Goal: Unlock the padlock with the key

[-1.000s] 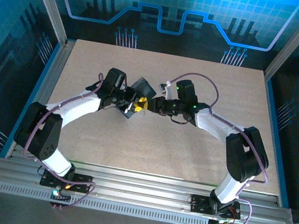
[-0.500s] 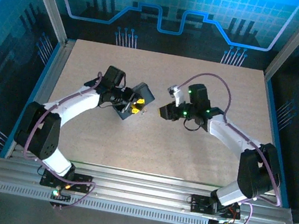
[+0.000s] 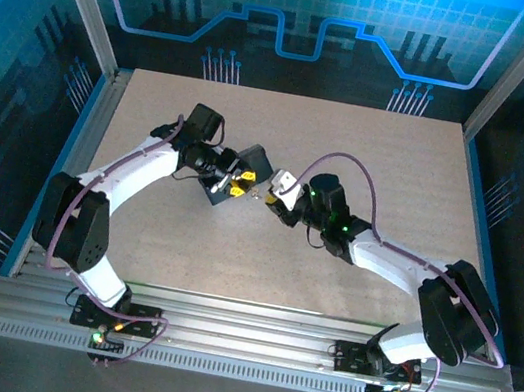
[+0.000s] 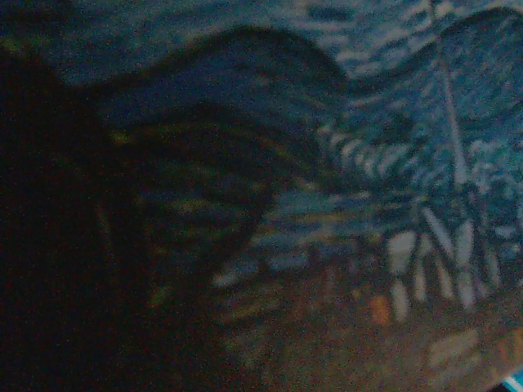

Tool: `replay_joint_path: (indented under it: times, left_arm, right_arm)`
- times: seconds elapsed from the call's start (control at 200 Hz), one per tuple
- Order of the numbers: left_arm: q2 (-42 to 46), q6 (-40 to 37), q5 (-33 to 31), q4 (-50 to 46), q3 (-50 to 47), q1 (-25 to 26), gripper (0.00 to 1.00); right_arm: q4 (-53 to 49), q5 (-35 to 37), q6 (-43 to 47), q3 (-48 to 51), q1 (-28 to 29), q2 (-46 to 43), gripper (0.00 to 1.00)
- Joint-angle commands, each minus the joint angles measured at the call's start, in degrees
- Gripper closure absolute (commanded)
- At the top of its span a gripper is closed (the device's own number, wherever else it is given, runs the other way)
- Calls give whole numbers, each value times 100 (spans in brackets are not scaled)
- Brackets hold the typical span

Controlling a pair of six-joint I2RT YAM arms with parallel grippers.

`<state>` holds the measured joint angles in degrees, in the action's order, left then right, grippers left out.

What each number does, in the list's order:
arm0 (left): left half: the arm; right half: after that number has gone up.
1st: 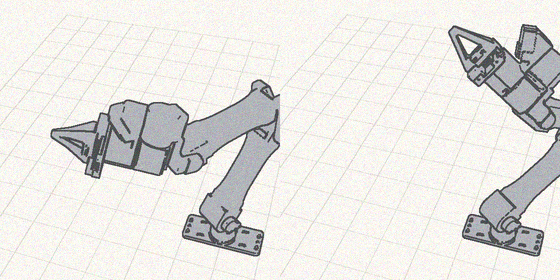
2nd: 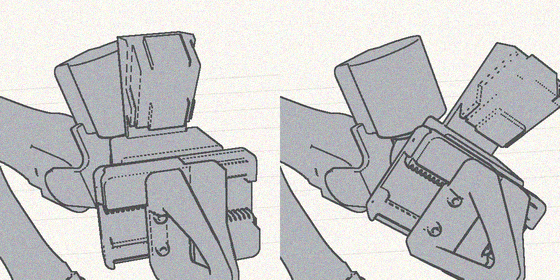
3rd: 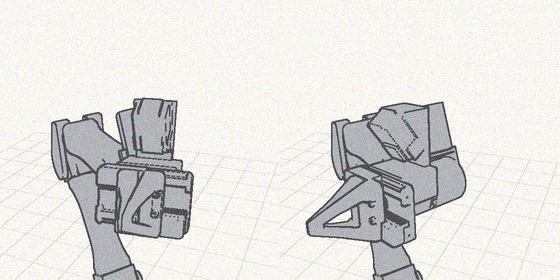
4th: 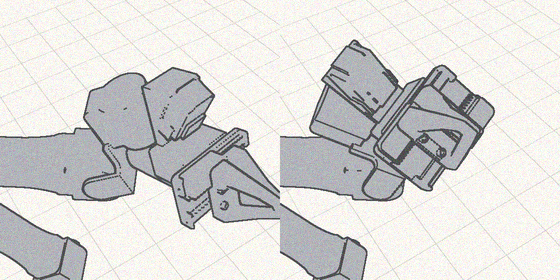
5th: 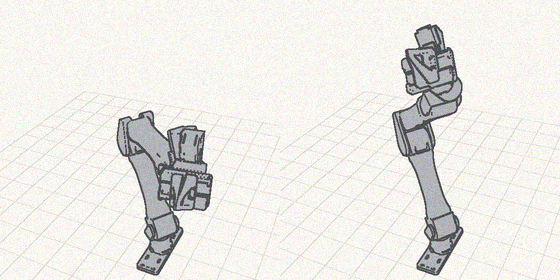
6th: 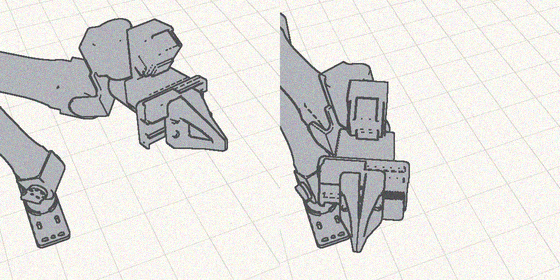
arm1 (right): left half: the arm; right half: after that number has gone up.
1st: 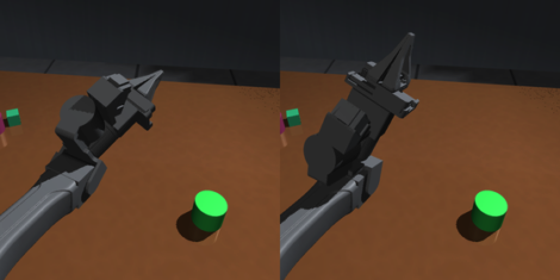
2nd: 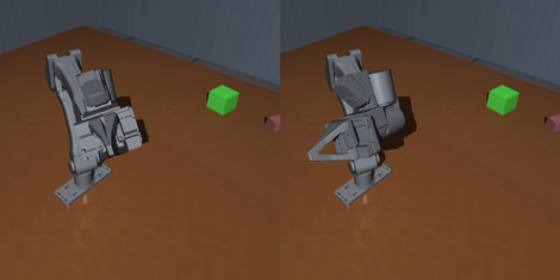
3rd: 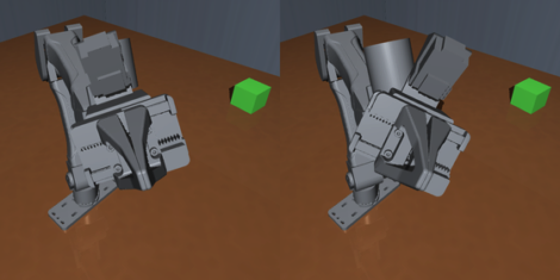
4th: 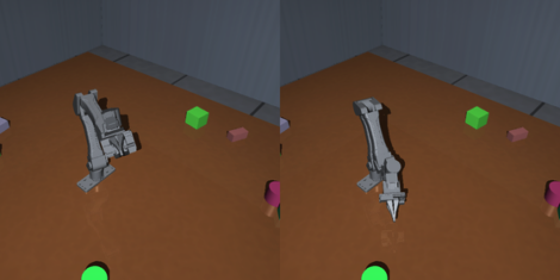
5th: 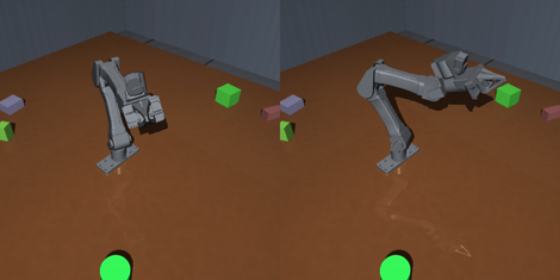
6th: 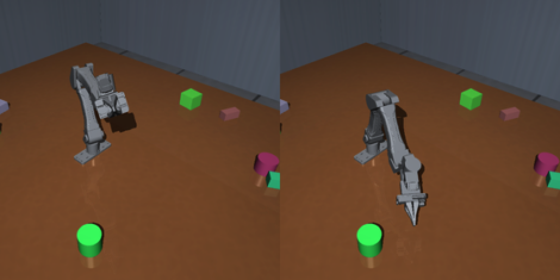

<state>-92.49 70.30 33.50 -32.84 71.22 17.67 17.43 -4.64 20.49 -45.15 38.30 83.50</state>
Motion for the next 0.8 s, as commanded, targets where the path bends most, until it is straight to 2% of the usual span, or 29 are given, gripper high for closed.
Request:
replay_joint_path:
  times: [0.0,0.415,0.555,0.795]
  left_arm:
    - [-14,-166,263,-30,215,-46,100]
    - [38,-51,304,269,20,-36,100]
    - [55,-58,333,281,13,-44,100]
    - [79,-71,333,286,-73,-41,100]
  right_arm:
    - [442,272,290,-55,169,-117,71]
    - [515,529,397,-429,655,293,76]
    - [476,722,539,-491,804,440,80]
    - [594,1289,651,-695,975,509,79]
